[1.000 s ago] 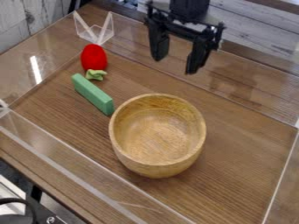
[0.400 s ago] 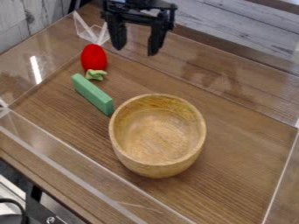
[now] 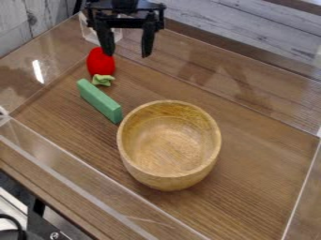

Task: Move the red object to the right side of the table

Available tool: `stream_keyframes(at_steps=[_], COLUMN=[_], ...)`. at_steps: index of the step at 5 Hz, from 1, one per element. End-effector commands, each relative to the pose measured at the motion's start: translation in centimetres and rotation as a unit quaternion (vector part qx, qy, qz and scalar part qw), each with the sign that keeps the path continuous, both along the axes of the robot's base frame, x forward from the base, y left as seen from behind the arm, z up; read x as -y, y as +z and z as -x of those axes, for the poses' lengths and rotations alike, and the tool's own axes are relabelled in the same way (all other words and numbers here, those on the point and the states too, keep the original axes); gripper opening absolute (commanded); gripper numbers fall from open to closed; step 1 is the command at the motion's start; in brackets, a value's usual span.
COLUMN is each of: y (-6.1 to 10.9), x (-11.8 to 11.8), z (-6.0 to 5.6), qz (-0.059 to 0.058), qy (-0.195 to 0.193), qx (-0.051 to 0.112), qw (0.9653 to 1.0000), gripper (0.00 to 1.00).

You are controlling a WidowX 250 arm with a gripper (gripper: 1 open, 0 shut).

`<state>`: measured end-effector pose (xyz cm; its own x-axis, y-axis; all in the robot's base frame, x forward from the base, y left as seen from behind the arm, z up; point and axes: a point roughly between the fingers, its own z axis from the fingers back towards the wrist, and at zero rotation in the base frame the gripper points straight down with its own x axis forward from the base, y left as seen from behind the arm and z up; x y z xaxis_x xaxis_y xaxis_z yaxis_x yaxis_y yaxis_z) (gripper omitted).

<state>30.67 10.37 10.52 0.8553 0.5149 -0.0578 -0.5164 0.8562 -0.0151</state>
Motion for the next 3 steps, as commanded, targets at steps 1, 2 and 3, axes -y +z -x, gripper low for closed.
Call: stream_keyframes(at_steps=[1,2,3], y=[1.1,0.7,0.2], x=[-1.7,-2.9,-3.8], z=[-2.0,-3.0,-3.8], qz=[-0.011,-0.014,-0.017], qy=[0.047,0.059,0.066], qx=[0.041,0.051,0.056], qw=[0.9980,0.9969,0.9961], gripper=[1.00,1.00,1.00])
